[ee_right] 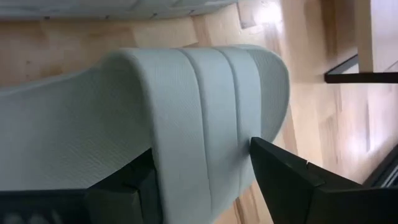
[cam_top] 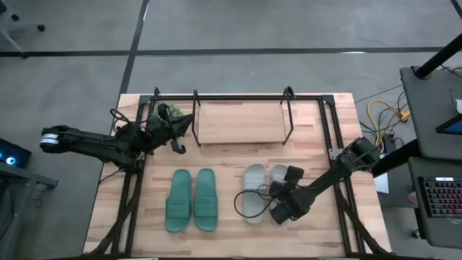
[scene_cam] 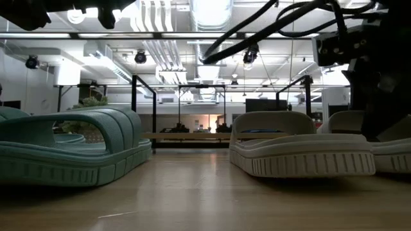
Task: Pick and place slides into the shelf
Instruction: Put the right gray slide on the shelf
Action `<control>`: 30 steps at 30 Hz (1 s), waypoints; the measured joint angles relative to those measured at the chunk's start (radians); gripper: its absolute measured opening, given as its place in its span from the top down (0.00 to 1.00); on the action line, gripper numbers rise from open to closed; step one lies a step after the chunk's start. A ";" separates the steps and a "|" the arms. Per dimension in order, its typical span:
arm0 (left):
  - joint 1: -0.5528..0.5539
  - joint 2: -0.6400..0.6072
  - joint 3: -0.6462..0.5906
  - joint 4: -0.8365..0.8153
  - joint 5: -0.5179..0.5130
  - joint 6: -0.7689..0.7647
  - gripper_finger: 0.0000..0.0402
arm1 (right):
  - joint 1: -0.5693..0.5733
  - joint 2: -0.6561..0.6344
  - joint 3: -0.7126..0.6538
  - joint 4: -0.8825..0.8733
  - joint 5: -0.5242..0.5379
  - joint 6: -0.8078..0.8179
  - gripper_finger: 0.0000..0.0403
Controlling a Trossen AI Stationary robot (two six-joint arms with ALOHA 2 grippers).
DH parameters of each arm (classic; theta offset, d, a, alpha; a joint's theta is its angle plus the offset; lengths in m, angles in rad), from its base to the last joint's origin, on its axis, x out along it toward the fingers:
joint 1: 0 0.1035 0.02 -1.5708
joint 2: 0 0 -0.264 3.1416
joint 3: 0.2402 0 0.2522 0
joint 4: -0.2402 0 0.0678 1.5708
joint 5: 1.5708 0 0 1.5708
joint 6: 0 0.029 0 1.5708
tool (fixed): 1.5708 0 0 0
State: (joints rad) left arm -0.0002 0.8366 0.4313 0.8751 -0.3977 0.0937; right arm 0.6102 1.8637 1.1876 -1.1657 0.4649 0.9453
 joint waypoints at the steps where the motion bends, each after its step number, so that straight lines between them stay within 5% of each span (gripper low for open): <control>1: 0.000 0.000 0.000 0.000 0.000 0.000 1.00 | 0.000 0.000 -0.003 -0.001 0.007 0.003 0.50; 12: 0.000 -0.001 0.000 -0.001 0.000 0.000 1.00 | -0.002 0.000 -0.024 0.001 0.037 0.005 0.64; 24: 0.000 0.001 -0.001 -0.001 0.000 -0.004 1.00 | -0.002 0.000 -0.019 -0.002 0.034 -0.012 0.95; 30: 0.000 0.001 -0.001 -0.001 0.000 -0.004 1.00 | -0.002 -0.001 -0.016 -0.003 0.029 -0.011 0.97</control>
State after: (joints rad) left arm -0.0002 0.8371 0.4305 0.8738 -0.3977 0.0898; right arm 0.6083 1.8629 1.1712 -1.1686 0.4936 0.9340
